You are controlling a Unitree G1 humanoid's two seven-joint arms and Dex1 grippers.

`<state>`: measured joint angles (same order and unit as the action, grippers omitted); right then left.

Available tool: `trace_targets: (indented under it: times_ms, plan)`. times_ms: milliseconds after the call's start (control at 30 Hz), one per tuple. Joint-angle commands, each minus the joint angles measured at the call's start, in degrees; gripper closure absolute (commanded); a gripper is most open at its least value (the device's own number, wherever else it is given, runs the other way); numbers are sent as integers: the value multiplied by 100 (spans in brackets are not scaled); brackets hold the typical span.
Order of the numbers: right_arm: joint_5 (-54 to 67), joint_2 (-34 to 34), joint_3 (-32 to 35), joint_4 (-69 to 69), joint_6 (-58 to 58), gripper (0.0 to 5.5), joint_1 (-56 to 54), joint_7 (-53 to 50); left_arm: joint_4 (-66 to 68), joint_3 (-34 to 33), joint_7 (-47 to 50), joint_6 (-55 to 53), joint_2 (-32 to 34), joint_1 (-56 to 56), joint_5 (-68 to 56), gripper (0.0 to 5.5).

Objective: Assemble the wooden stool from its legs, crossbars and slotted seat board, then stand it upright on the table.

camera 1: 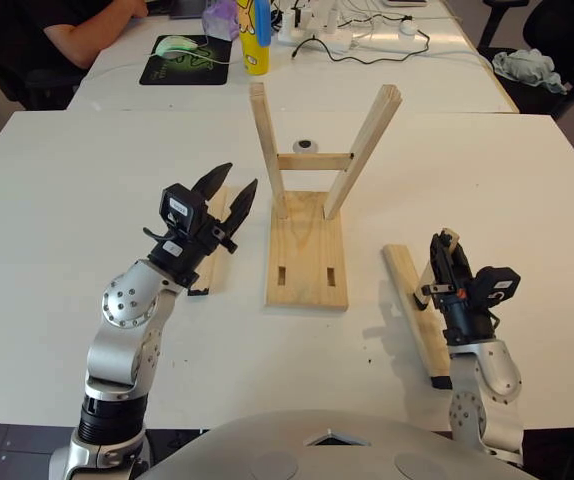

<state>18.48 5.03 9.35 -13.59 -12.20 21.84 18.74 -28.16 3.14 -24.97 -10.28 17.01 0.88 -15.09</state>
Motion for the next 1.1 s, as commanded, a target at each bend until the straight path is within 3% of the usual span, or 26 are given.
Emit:
trace_targets:
  times_ms: [33, 267, 433, 533, 733, 1100]
  plan:
    - [-113, -187, -193, 205, 107, 506, -398, -221, 178, -21, -169, -15, 96, -271, -78, 333]
    - [593, -67, -37, -378, 1119, 506, -1567, -624, 278, 200, -166, -112, 62, -423, 91, 333]
    - [1886, 115, 494, -887, 2434, 506, -1916, -1137, 98, 622, -431, -1061, 101, -321, -367, 333]
    - [2865, 76, 779, -940, 3275, 506, -1944, -1635, -84, 1286, -468, -2050, 11, -633, -534, 333]
    - [4206, 64, 966, -823, 4336, 506, -2161, -2387, 553, 1653, 130, -3541, -959, -1484, -903, 333]
    - [4848, 216, 937, -821, 4860, 506, -2491, -2678, 1073, 1608, 480, -4206, -1733, -1901, -1114, 333]
